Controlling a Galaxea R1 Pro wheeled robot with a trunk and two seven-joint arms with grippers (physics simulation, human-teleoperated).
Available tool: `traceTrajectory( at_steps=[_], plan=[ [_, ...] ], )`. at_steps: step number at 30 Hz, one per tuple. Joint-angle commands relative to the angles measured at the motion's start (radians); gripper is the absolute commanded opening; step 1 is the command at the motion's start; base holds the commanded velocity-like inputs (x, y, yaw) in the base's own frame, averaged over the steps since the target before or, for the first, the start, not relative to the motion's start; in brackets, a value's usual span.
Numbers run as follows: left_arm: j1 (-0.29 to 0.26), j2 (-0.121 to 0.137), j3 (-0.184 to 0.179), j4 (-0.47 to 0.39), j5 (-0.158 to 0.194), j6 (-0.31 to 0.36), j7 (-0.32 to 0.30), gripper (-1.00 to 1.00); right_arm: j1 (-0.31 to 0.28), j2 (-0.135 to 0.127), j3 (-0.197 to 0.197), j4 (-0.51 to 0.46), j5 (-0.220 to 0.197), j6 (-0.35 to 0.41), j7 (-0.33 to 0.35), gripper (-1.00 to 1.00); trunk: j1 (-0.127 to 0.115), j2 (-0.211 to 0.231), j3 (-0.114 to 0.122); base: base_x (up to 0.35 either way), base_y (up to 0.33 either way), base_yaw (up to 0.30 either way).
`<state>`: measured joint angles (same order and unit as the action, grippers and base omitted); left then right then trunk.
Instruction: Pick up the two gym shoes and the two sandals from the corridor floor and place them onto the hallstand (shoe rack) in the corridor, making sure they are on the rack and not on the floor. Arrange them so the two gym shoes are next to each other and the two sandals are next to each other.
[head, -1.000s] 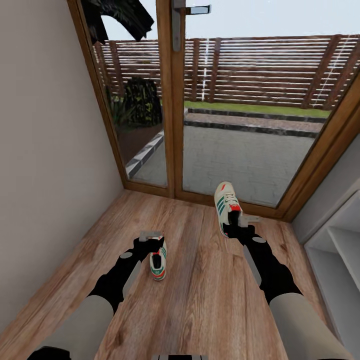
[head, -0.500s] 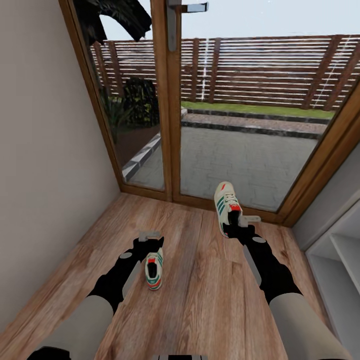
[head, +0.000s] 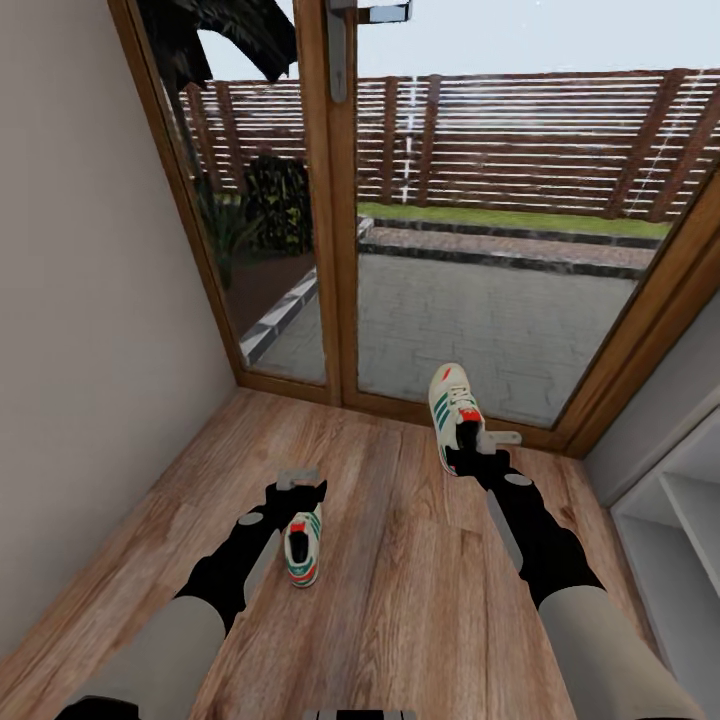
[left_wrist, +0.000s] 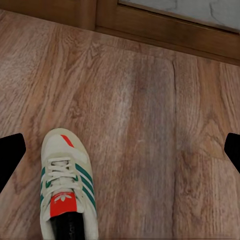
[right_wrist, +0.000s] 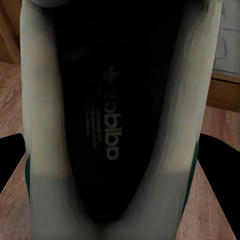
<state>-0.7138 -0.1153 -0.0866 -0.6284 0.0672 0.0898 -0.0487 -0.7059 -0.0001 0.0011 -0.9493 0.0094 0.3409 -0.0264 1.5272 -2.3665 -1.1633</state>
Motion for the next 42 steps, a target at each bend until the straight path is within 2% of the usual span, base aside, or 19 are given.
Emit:
traceTrajectory(
  at_steps=[1,4,10,12,14,19,22,25,27,31,42],
  plan=[
    [0.001,0.000,-0.001,0.005,0.007,-0.004,-0.002,1.00,0.000,0.000,0.000,-0.002,0.001,0.006,-0.003,-1.00,0.000,0.000,-0.001,0.005,-0.005,0.000],
    [0.001,0.000,0.000,0.013,0.008,-0.020,-0.002,1.00,0.000,0.000,0.000,-0.002,0.000,0.006,-0.003,-1.00,0.000,0.000,-0.001,0.004,-0.003,0.000],
    [0.002,0.001,0.001,0.090,0.009,-0.130,0.000,1.00,0.000,0.000,0.000,-0.002,0.000,0.006,-0.003,-1.00,0.000,0.000,-0.001,0.000,0.000,0.000],
    [0.002,0.001,0.009,0.124,0.009,-0.191,0.002,1.00,0.000,0.000,0.000,-0.002,0.000,0.006,-0.003,-1.00,0.000,0.000,-0.001,0.000,0.000,0.000],
    [0.002,0.002,0.036,0.141,0.010,-0.223,0.002,1.00,0.000,-0.001,0.000,-0.002,0.000,0.006,-0.003,-1.00,0.007,-0.014,-0.010,0.000,0.000,0.000],
    [0.002,0.002,0.095,0.149,0.008,-0.238,0.002,1.00,0.000,0.000,0.000,-0.002,0.000,0.006,-0.003,-1.00,0.027,-0.049,-0.033,0.000,0.000,0.000],
    [0.002,0.003,0.111,0.150,0.008,-0.243,0.002,1.00,0.000,0.000,0.000,-0.002,0.000,0.006,-0.002,-1.00,0.038,-0.070,-0.047,0.000,0.000,0.000],
    [0.002,0.004,0.119,0.151,0.008,-0.262,0.001,1.00,0.000,0.000,0.000,-0.002,0.000,0.006,-0.002,-1.00,0.050,-0.091,-0.061,0.000,0.000,0.011],
    [0.002,0.005,0.124,0.151,0.007,-0.299,0.002,1.00,0.000,0.000,0.000,-0.002,0.000,0.006,-0.001,-1.00,0.057,-0.105,-0.071,0.000,0.000,0.044],
    [0.002,0.005,0.125,0.150,0.007,-0.310,0.002,1.00,0.000,0.000,0.000,-0.001,0.000,0.006,-0.001,-1.00,0.073,-0.133,-0.090,0.000,0.000,0.057],
    [0.002,0.005,0.125,0.148,0.007,-0.312,0.003,1.00,0.000,0.000,0.000,0.000,0.000,0.006,-0.001,-1.00,0.078,-0.136,-0.150,0.000,0.000,0.060]
  ],
)
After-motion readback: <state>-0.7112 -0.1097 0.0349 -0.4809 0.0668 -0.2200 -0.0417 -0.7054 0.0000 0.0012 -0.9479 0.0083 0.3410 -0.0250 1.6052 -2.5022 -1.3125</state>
